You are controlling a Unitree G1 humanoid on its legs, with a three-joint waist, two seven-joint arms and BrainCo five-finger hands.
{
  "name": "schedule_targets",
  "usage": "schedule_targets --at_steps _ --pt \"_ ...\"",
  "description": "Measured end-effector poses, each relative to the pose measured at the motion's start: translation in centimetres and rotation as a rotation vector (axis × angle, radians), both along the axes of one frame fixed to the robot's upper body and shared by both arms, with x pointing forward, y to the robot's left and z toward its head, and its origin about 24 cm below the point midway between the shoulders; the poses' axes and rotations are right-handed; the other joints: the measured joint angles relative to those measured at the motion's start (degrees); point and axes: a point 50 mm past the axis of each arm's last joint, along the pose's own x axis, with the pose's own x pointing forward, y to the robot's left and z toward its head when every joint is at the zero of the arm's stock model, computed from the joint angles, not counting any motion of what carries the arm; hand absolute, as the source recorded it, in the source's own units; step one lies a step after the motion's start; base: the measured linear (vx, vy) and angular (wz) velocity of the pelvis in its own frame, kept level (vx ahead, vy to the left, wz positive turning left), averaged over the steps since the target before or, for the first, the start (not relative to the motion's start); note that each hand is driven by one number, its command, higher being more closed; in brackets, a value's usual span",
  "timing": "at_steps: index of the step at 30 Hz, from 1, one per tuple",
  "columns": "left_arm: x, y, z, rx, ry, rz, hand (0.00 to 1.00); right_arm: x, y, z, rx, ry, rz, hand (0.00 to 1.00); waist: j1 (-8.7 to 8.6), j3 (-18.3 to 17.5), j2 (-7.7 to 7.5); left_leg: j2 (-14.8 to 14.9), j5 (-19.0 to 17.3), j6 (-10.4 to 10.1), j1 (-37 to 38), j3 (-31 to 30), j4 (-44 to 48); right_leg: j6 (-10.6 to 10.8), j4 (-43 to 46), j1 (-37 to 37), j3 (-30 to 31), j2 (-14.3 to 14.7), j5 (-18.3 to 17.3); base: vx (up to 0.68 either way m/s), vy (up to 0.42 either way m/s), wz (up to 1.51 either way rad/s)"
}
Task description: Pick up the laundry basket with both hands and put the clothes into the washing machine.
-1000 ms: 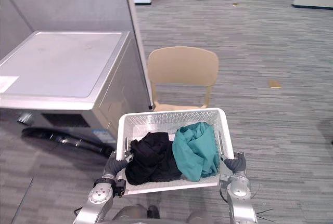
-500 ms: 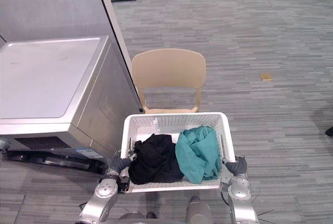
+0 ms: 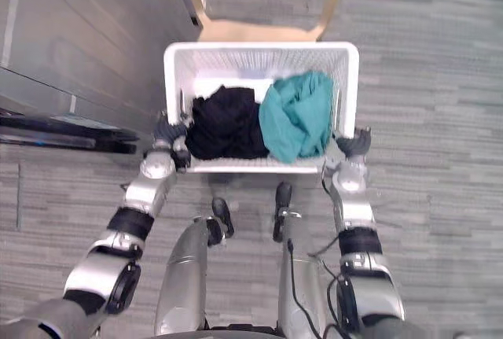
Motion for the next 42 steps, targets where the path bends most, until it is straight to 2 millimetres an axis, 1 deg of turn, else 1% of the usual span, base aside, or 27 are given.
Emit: schedule_targets --at_steps 3,5,7,8,9,11,13,15,17,18,19,21,22,24,26,28,30,32,35,36,37,39,40,42 --pt "0.6 0.2 1.3 -0.023 -0.030 0.017 0.00 0.6 0.2 1.5 0.011 -0.044 -0.003 0.00 -0.17 0.01 -0.02 0.13 0.23 0.28 -0.47 -0.14 -0.04 -0.06 -0.15 -0.31 -0.24 0.10 0.06 0.00 -0.011 0.01" --pt "1.0 0.5 2.5 -0.047 -0.068 0.050 0.00 1.5 0.9 3.4 0.065 -0.118 0.013 0.00 -0.26 0.01 -0.02 0.29 0.25 0.24 -1.22 0.06 -0.14 -0.20 -0.48 -1.14 -0.06 0.35 0.33 0.02 -0.004 -0.08" --pt "1.2 0.6 3.2 -0.065 -0.094 0.066 0.00 2.0 1.0 4.2 0.077 -0.140 0.017 0.00 -0.09 0.01 -0.02 0.55 0.50 -0.10 -1.59 -0.03 -0.53 -0.46 -1.37 -1.21 -0.37 0.65 0.80 0.01 -0.001 -0.03" --pt "1.2 0.5 3.5 -0.077 -0.106 0.077 0.00 2.1 1.0 4.3 0.079 -0.145 0.018 0.00 0.08 0.01 -0.02 0.55 0.78 -0.08 -1.60 -0.07 -0.86 -0.50 -1.60 -1.20 -0.50 0.68 0.86 0.05 -0.013 0.03" --pt "1.3 0.8 3.8 -0.105 -0.120 0.107 0.00 2.1 1.1 4.2 0.088 -0.141 0.021 0.00 0.27 0.01 -0.02 0.57 0.94 -0.05 -1.51 -0.14 -1.00 -0.51 -1.58 -1.18 -0.65 0.70 0.86 0.05 -0.013 0.02" --pt "1.2 1.0 3.8 -0.125 -0.125 0.137 0.00 2.1 1.3 3.9 0.097 -0.135 0.023 0.00 0.21 0.01 -0.02 0.67 1.05 0.06 -1.17 -0.12 -1.10 -0.53 -1.55 -0.85 -0.98 0.71 0.87 0.05 -0.008 0.00" --pt "1.2 1.3 3.4 -0.135 -0.111 0.164 0.00 2.0 1.3 3.4 0.100 -0.119 0.018 0.00 0.23 0.01 -0.02 0.65 1.07 0.06 -0.09 -0.09 -1.45 -0.54 -1.55 0.13 -1.26 0.65 0.87 0.04 0.003 0.02" --pt "1.0 1.3 2.6 -0.141 -0.091 0.171 0.00 1.7 1.3 2.4 0.108 -0.093 0.012 0.00 0.23 0.01 -0.02 0.49 1.08 0.04 1.50 -0.08 -2.22 -0.57 -1.58 1.40 -1.50 0.52 0.84 0.03 0.004 0.05" --pt "0.1 1.5 1.5 -0.143 -0.087 0.178 0.00 0.5 1.2 1.2 0.122 -0.088 0.001 0.00 0.44 0.01 -0.02 0.31 1.10 0.00 3.00 -0.03 -3.01 -0.67 -1.65 2.54 -1.51 0.48 0.74 0.04 -0.007 0.02" --pt "-0.1 1.6 1.4 -0.146 -0.091 0.183 0.00 0.2 1.1 1.0 0.124 -0.091 -0.004 0.00 0.54 0.01 -0.02 0.31 1.10 0.00 3.18 0.00 -3.10 -0.69 -1.64 2.65 -1.51 0.48 0.72 0.03 -0.017 0.01" --pt "-0.5 1.6 1.2 -0.153 -0.098 0.192 0.00 -0.6 0.8 0.7 0.128 -0.105 -0.015 0.00 1.08 0.01 -0.02 0.23 1.11 -0.02 3.39 0.06 -3.29 -0.90 -1.62 2.75 -1.50 0.43 0.52 0.00 0.000 0.00" --pt "-1.4 2.0 1.2 -0.160 -0.132 0.206 0.00 -1.6 0.3 0.7 0.137 -0.133 -0.035 0.00 1.23 0.01 -0.02 0.02 1.21 -0.19 3.52 -0.02 -3.44 -0.88 -1.44 2.88 -1.55 0.22 0.14 0.01 -0.021 0.07" --pt "-2.3 2.4 0.8 -0.162 -0.148 0.230 0.00 -2.5 -0.2 0.8 0.144 -0.168 -0.062 0.00 1.25 0.01 -0.02 -0.13 1.21 -0.19 4.10 -0.15 -3.43 -0.79 -1.40 3.65 -1.81 -0.04 -0.51 0.00 -0.018 0.11" --pt "-3.0 2.9 0.2 -0.158 -0.147 0.254 0.00 -3.4 -0.9 0.9 0.144 -0.206 -0.099 0.00 1.24 0.01 -0.02 -0.26 1.19 -0.20 4.99 -0.41 -3.45 -0.89 -1.20 4.70 -2.06 -0.25 -0.90 0.00 -0.017 0.12" --pt "-4.3 3.5 0.0 -0.131 -0.173 0.284 0.00 -4.7 -2.0 1.9 0.134 -0.289 -0.153 0.00 1.29 0.01 -0.02 -0.73 1.17 -0.22 5.68 -0.89 -3.47 -0.86 -0.55 5.39 -2.29 -0.68 -1.63 -0.02 -0.019 0.15" --pt "-5.3 3.8 -0.1 -0.112 -0.205 0.290 0.00 -5.6 -2.2 2.7 0.107 -0.341 -0.164 0.00 1.43 0.01 -0.02 -0.81 1.15 -0.24 5.70 -0.95 -3.47 -0.79 -0.51 5.49 -2.32 -0.77 -1.86 -0.02 -0.026 0.08" --pt "-6.7 3.6 -0.7 -0.121 -0.213 0.294 0.00 -6.8 -2.4 3.0 0.063 -0.376 -0.169 0.00 1.56 0.01 -0.02 -1.01 1.15 -0.24 6.17 -0.92 -3.57 -0.69 -0.27 5.86 -2.30 -0.97 -2.09 0.00 -0.022 0.04" --pt "-7.3 3.3 -1.2 -0.121 -0.204 0.296 0.00 -7.6 -2.5 2.9 0.029 -0.380 -0.173 0.00 1.67 0.01 -0.02 -1.16 1.13 -0.24 7.01 -0.84 -3.67 -0.70 0.21 6.42 -2.31 -1.19 -2.45 0.03 -0.014 0.03" --pt "-8.9 2.8 -2.6 -0.133 -0.183 0.288 0.00 -9.0 -2.4 2.0 -0.056 -0.344 -0.159 0.00 1.70 -0.01 -0.01 -1.18 1.03 -0.34 9.23 -0.78 -4.09 -0.77 0.44 8.38 -2.50 -1.27 -3.14 0.06 -0.023 0.03" --pt "-9.6 2.6 -3.5 -0.135 -0.156 0.266 0.00 -9.6 -2.3 1.3 -0.082 -0.309 -0.141 0.00 1.82 -0.01 0.00 -1.19 0.86 -0.60 10.74 -0.80 -4.45 -0.66 0.49 9.79 -2.61 -1.30 -3.69 0.08 -0.032 0.05" --pt "-9.9 2.5 -4.0 -0.136 -0.138 0.251 0.00 -9.9 -2.2 0.8 -0.097 -0.284 -0.129 0.00 1.86 -0.03 0.00 -1.24 0.84 -0.63 11.65 -0.83 -4.74 -0.67 0.48 10.61 -2.74 -1.33 -3.89 0.09 -0.040 0.08" --pt "-11.5 2.0 -6.6 -0.133 -0.043 0.197 0.00 -11.4 -2.3 -1.7 -0.116 -0.174 -0.104 0.00 2.14 -0.54 0.01 -1.49 0.46 -1.09 15.44 -0.88 -6.00 -0.59 0.40 14.17 -3.24 -1.54 -5.35 0.08 -0.036 0.13" --pt "-11.8 1.9 -7.2 -0.145 -0.017 0.175 0.00 -11.8 -2.3 -2.4 -0.116 -0.143 -0.097 0.00 2.40 -1.15 0.00 -1.64 0.33 -1.32 16.14 -0.90 -6.46 -0.63 0.40 14.75 -3.42 -1.66 -5.67 0.09 -0.034 0.13" --pt "-13.9 1.8 -11.2 -0.185 0.147 0.142 0.00 -13.4 -2.8 -5.9 -0.126 0.024 -0.080 0.00 2.76 -4.65 0.12 -2.31 0.61 -1.19 19.15 -0.83 -8.83 -0.34 0.22 16.95 -3.76 -2.20 -6.74 0.13 -0.039 0.13"
